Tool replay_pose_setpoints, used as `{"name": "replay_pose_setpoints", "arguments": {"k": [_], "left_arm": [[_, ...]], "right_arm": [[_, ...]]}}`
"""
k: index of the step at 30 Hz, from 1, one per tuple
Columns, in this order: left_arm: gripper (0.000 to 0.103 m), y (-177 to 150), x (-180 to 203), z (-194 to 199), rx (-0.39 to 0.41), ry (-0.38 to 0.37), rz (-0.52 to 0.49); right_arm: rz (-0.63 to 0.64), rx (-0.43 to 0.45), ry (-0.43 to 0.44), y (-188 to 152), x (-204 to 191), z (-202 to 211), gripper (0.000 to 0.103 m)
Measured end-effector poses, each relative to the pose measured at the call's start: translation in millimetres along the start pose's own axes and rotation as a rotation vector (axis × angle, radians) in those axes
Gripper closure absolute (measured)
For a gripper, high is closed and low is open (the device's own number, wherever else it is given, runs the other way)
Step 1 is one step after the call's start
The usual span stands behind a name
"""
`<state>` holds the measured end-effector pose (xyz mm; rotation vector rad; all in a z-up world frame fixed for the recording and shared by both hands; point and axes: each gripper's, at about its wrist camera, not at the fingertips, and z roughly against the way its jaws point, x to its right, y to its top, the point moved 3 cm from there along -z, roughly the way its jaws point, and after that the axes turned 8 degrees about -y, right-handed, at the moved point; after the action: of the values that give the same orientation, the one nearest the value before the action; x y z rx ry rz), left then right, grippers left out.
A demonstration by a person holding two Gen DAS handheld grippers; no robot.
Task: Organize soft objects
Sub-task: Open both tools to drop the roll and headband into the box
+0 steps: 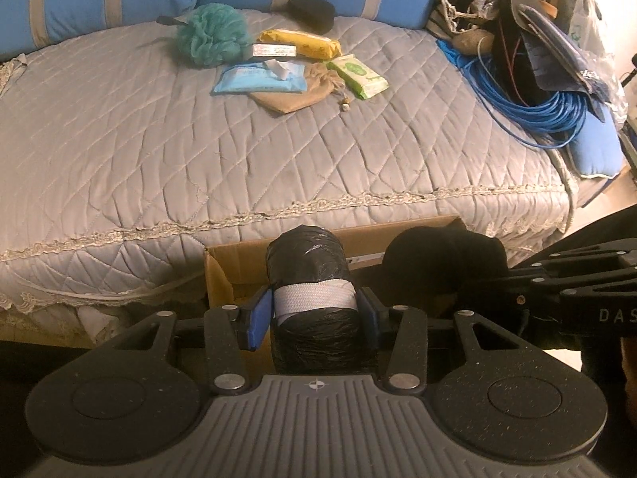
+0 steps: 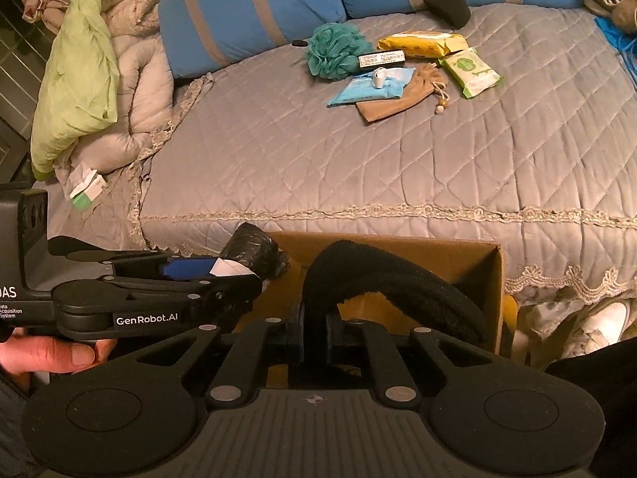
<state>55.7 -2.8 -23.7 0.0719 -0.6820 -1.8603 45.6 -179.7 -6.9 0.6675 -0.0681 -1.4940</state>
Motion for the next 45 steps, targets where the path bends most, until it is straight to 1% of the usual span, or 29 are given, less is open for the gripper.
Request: {"name": "replay_pose_setpoints", "arguments": {"k": [1, 3, 4, 5, 6, 8, 12, 14, 21, 31, 40, 45], "left_arm": [[0.057, 0.2, -1.0, -0.7, -0.003, 0.014, 0.004], [0.055, 0.8, -2.9, -4.2, -0.019, 0.047, 0.016], [0.054, 0.8, -4.3, -5.8, -0.028, 0.059, 0.023], [0.049, 1.3, -5.6, -6.6, -0.033, 0.065, 0.028], [0.044, 1.0, -6.5, -6.5, -0.032, 0.069, 0.030], [0.042, 1.1, -7.3, -5.6, -0.028, 0.075, 0.029], [0.041, 1.1, -7.6, -7.0, -0.036, 0.083, 0.029], [0.041, 1.5, -7.6, -7.3, -0.038, 0.083, 0.028], [0.041, 1.6, -7.3, -7.7, -0.037, 0.083, 0.030], [0.041, 2.9, -7.1, -5.8, -0.023, 0.079, 0.033], [0.041, 3.4, -7.5, -4.7, -0.016, 0.075, 0.036], [0.041, 4.9, -7.5, -3.0, -0.007, 0.076, 0.043]], "right_arm": [[0.004, 0.001, -0.007, -0.1, -0.3, -0.2, 0.082], [0.009, 0.001, -0.033, 0.0, -0.8, -1.6, 0.055], [0.013, 0.001, -0.041, 0.4, -0.9, -2.3, 0.025], [0.018, 0.008, -0.049, 0.8, -1.5, -1.8, 0.008], [0.023, 0.019, -0.054, 1.4, -2.4, -0.5, 0.005], [0.019, 0.022, -0.049, 2.5, -0.9, 0.0, 0.004], [-0.002, 0.019, -0.064, 3.3, 3.6, -0.8, 0.003], [-0.006, 0.023, -0.067, 3.6, 4.4, 0.0, 0.000], [0.002, 0.021, -0.082, 3.5, 4.4, -0.6, 0.000], [0.000, 0.024, -0.083, 3.5, 5.9, 0.3, 0.000], [0.012, 0.024, -0.131, 3.0, 6.3, -0.6, 0.000], [-0.002, 0.047, -0.167, 5.5, 10.7, 2.2, 0.000]]}}
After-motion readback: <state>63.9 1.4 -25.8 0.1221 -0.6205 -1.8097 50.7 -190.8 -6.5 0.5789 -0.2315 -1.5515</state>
